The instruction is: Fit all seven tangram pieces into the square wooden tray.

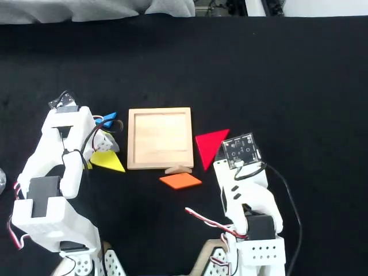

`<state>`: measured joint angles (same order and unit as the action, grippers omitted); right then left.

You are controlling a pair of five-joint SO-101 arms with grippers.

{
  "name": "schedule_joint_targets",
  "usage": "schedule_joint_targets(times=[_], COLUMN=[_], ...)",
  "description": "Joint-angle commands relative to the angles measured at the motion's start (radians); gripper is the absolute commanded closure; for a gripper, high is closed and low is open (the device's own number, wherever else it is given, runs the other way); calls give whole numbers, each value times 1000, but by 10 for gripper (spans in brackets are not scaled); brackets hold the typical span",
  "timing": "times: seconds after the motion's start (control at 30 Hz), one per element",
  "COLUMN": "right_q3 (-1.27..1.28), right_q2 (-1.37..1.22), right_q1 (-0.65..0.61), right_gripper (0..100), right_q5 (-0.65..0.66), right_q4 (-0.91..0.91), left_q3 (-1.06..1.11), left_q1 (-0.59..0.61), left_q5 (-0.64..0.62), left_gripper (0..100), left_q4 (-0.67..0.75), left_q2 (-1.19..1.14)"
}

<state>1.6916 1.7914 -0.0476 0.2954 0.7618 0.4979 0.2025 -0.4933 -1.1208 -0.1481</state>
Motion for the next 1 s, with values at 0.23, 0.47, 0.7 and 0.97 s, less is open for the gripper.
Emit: schedule_joint_targets(times=[0.23,0.47,0.7,0.97], right_q3=[5,2,-30,-33], right_q2=[-114,-114,-114,-114], right_q1=[9,18,129,361], right_gripper=[828,828,828,828], right_q5=[-2,-3,-32,-307], right_q4=[-17,-25,-57,-166], left_q3=[-133,-140,-139,-143], left_q1=[-16,-85,-280,-414], left_q5=[397,792,1201,1422], left_gripper=[744,744,744,744], left_q4=[-127,-140,-98,158], left_q2=[199,361,365,261])
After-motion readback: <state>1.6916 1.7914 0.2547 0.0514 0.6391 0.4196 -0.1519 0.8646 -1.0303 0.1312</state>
